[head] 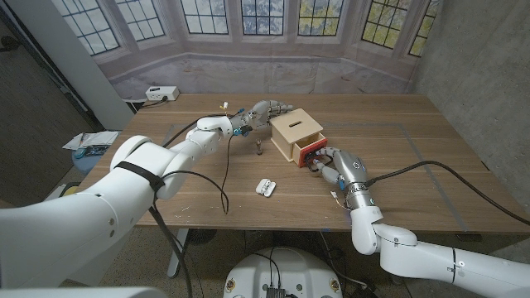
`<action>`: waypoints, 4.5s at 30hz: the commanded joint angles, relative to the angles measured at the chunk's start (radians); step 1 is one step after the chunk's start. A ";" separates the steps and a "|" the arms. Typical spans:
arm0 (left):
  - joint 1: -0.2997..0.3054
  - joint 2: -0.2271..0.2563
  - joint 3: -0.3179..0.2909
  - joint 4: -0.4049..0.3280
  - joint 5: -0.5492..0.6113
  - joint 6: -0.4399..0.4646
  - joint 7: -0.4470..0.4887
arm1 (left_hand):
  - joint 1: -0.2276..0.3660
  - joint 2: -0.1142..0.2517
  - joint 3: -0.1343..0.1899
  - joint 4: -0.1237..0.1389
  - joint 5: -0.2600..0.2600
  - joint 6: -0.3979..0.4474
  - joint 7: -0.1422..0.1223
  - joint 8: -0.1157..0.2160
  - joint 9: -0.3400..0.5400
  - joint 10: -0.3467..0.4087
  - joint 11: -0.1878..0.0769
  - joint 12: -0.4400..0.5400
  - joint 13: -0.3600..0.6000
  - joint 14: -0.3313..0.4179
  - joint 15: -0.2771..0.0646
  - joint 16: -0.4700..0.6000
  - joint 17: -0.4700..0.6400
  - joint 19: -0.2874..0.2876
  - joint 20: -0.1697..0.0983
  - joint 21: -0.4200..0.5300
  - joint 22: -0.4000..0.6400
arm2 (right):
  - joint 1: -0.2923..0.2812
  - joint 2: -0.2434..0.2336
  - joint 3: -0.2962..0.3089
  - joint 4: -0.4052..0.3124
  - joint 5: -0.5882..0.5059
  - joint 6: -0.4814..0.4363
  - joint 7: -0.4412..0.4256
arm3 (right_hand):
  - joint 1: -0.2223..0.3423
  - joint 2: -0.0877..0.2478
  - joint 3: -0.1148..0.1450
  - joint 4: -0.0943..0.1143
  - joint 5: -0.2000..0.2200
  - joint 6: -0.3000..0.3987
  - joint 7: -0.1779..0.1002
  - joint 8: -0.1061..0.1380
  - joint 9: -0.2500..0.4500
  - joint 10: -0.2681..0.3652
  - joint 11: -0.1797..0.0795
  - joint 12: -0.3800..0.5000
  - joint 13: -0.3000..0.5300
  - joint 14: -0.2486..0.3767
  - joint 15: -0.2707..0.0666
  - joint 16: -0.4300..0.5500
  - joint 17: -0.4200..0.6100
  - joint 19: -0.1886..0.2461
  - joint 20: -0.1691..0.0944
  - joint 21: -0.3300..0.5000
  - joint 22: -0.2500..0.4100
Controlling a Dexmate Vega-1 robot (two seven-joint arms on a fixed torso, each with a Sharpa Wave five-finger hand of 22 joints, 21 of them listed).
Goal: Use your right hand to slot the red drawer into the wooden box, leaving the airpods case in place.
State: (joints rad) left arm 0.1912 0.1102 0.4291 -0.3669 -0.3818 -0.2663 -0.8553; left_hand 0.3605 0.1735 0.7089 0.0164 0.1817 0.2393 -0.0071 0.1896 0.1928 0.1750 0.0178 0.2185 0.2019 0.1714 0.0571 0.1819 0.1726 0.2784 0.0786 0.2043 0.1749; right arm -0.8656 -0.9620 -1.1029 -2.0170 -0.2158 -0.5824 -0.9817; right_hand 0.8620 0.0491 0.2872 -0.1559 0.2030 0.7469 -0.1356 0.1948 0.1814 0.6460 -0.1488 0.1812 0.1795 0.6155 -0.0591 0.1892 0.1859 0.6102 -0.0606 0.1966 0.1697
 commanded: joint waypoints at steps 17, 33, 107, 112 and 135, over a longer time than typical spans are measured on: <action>0.013 0.011 -0.008 -0.011 -0.014 -0.026 -0.040 | -0.005 0.004 0.006 -0.002 0.000 0.010 0.001 0.004 0.002 -0.001 -0.003 -0.003 0.004 0.007 0.004 0.001 0.003 0.006 0.004 0.000 0.004 | 0.066 0.060 -0.028 0.091 -0.041 0.084 0.016 | 0.013 0.000 0.011 0.002 -0.004 0.003 0.001 -0.001 0.001 0.005 -0.005 0.003 0.002 0.005 -0.113 0.005 0.003 0.008 -0.019 0.000 0.002; 0.032 0.020 -0.016 -0.028 -0.027 -0.037 -0.065 | -0.005 0.005 0.007 -0.002 0.000 0.009 0.002 0.003 0.002 -0.002 -0.003 -0.003 0.004 0.006 0.004 0.001 0.003 0.005 0.003 -0.001 0.004 | 0.094 0.096 -0.038 0.134 -0.049 0.119 0.017 | 0.014 -0.001 0.014 0.001 -0.005 0.003 0.000 -0.002 0.001 0.004 -0.007 0.003 0.002 0.005 -0.112 0.006 0.004 0.008 -0.019 0.000 0.002; 0.115 0.084 -0.016 -0.174 -0.060 -0.013 -0.053 | -0.013 0.001 0.008 0.004 0.000 0.009 -0.002 0.003 0.002 -0.009 0.000 -0.005 0.004 0.007 0.014 0.000 0.004 -0.003 0.019 -0.003 0.005 | 0.097 -0.005 -0.049 0.061 -0.019 0.148 0.045 | 0.008 -0.001 0.017 0.005 -0.008 0.008 -0.002 -0.002 0.002 0.006 -0.006 0.003 0.002 0.001 -0.114 0.013 0.011 0.004 -0.020 -0.001 0.003; 0.131 0.105 -0.015 -0.209 -0.070 -0.009 -0.035 | -0.013 0.000 0.007 0.003 0.000 0.006 -0.003 0.002 0.002 -0.010 -0.001 -0.005 0.004 0.006 0.015 0.000 0.003 -0.004 0.017 -0.003 0.005 | 0.089 -0.025 -0.043 0.035 -0.004 0.150 0.039 | 0.007 -0.002 0.018 0.004 -0.008 0.009 -0.004 -0.002 0.002 0.006 -0.006 0.003 0.002 0.001 -0.115 0.012 0.010 0.004 -0.019 -0.002 0.003; 0.212 0.194 -0.027 -0.360 -0.128 0.008 0.038 | -0.017 -0.002 0.006 0.004 -0.001 0.006 -0.002 0.002 0.002 -0.011 -0.002 -0.005 0.004 0.005 0.016 0.000 0.003 -0.005 0.013 -0.002 0.006 | 0.108 -0.079 -0.037 -0.037 0.018 0.172 0.036 | 0.001 -0.002 0.017 0.007 -0.009 0.016 0.002 0.001 0.002 0.015 -0.006 0.006 0.003 0.000 -0.118 0.012 0.010 0.001 -0.020 -0.002 0.003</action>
State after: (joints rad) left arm 0.3580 0.2532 0.4101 -0.6390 -0.4838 -0.2695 -0.8519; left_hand 0.3512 0.1748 0.7117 0.0193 0.1817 0.2418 -0.0047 0.1896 0.1927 0.1639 0.0179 0.2145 0.2019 0.1767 0.0697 0.1782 0.1745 0.2751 0.0931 0.2013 0.1795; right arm -0.7689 -1.0210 -1.1456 -2.0274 -0.2140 -0.4311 -0.9430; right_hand 0.8620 0.0491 0.2995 -0.1488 0.1961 0.7540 -0.1356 0.1966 0.1810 0.6515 -0.1579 0.1801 0.1795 0.6155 -0.0591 0.1968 0.1931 0.6102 -0.0606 0.1966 0.1697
